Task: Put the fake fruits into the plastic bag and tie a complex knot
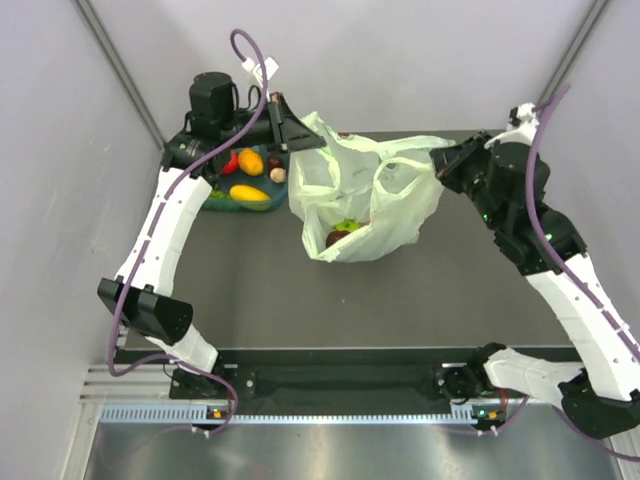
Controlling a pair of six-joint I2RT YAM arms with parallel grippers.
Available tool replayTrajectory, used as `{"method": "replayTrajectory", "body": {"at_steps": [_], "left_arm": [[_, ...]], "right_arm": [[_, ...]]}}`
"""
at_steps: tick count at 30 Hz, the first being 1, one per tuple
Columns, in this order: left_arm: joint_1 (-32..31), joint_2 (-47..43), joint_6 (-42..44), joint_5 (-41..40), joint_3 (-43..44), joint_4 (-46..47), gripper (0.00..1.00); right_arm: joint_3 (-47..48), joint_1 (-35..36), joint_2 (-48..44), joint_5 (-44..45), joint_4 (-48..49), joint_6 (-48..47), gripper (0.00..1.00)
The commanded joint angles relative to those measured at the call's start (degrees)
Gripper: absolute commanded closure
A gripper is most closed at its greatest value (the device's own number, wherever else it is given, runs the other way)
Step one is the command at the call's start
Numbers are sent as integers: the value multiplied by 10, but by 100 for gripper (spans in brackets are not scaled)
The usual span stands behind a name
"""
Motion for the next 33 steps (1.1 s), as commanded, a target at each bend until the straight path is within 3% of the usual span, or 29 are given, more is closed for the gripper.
{"method": "replayTrajectory", "body": {"at_steps": [1, 4, 9, 13, 16, 19, 20, 23, 29, 33], "left_arm": [[25, -25, -98, 70, 1, 63, 100], [42, -45, -131, 85, -57, 114, 100], [45, -69, -112, 84, -195, 155, 100], [45, -78, -83, 67, -254, 167, 100], [45, -73, -69, 64, -269, 168, 100], [44, -71, -64, 66, -264, 167, 95], [44, -71, -61, 65, -256, 166, 94], [44, -72, -51, 53, -239, 144, 94], [45, -73, -51, 41, -229, 129, 93], [45, -78, -56, 34, -233, 133, 93]], "right_arm": [[33, -47, 13, -107, -22, -39, 100], [12, -88, 23, -172, -21, -45, 97], [-85, -119, 22, -252, 43, -61, 94], [-173, -121, 2, -304, 117, -87, 91], [-175, -120, 14, -340, 137, -106, 86], [-158, -120, 29, -369, 142, -120, 69], [-153, -121, 30, -375, 143, -125, 58], [-140, -120, 26, -396, 147, -146, 40], [-152, -112, 15, -434, 145, -159, 18], [-185, -79, -6, -438, 184, -174, 12]]}}
